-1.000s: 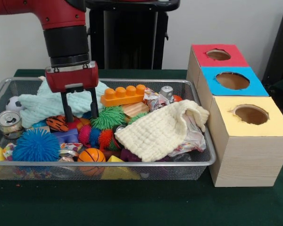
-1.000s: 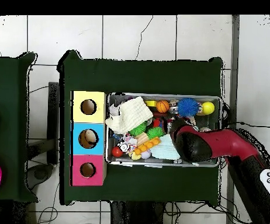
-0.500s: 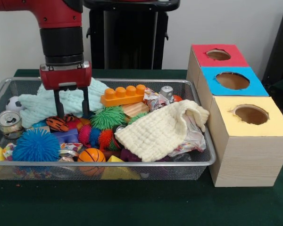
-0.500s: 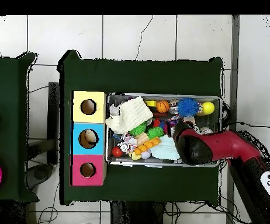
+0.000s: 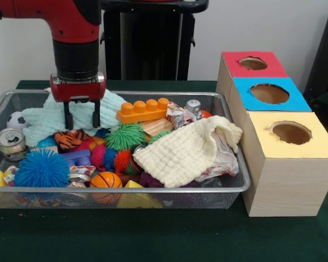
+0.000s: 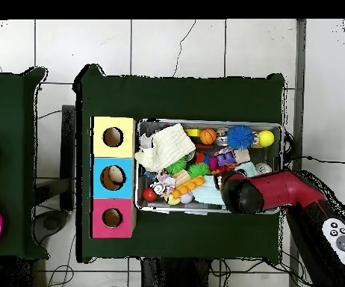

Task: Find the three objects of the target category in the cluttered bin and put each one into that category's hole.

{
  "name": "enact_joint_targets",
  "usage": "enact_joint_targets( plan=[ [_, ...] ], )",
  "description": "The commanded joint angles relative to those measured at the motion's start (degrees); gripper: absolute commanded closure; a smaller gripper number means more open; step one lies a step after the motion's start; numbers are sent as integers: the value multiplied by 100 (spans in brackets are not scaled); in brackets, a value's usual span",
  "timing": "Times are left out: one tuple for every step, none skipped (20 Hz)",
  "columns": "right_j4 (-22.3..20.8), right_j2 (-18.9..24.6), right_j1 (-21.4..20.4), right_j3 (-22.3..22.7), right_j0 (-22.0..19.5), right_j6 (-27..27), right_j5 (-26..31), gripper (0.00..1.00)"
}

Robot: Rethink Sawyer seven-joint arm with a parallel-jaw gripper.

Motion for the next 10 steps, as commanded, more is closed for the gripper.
enact_joint_targets(
  plan=[
    [-326, -642, 313, -518, 319, -1069, 1256, 0],
    [-312, -691, 291, -548, 349, -1078, 1353, 0],
    [-298, -739, 269, -578, 379, -1086, 1450, 0],
    [-290, -755, 263, -602, 386, -1116, 1473, 0],
    [-306, -773, 265, -649, 394, -1156, 1485, 0],
    [-334, -804, 281, -683, 404, -1156, 1473, 0],
    [-364, -835, 284, -729, 415, -1163, 1468, 0],
    [-392, -873, 264, -734, 415, -1149, 1444, 0],
    [-420, -910, 245, -740, 414, -1136, 1419, 0],
    [-423, -943, 219, -732, 415, -1139, 1406, 0]
  ],
)
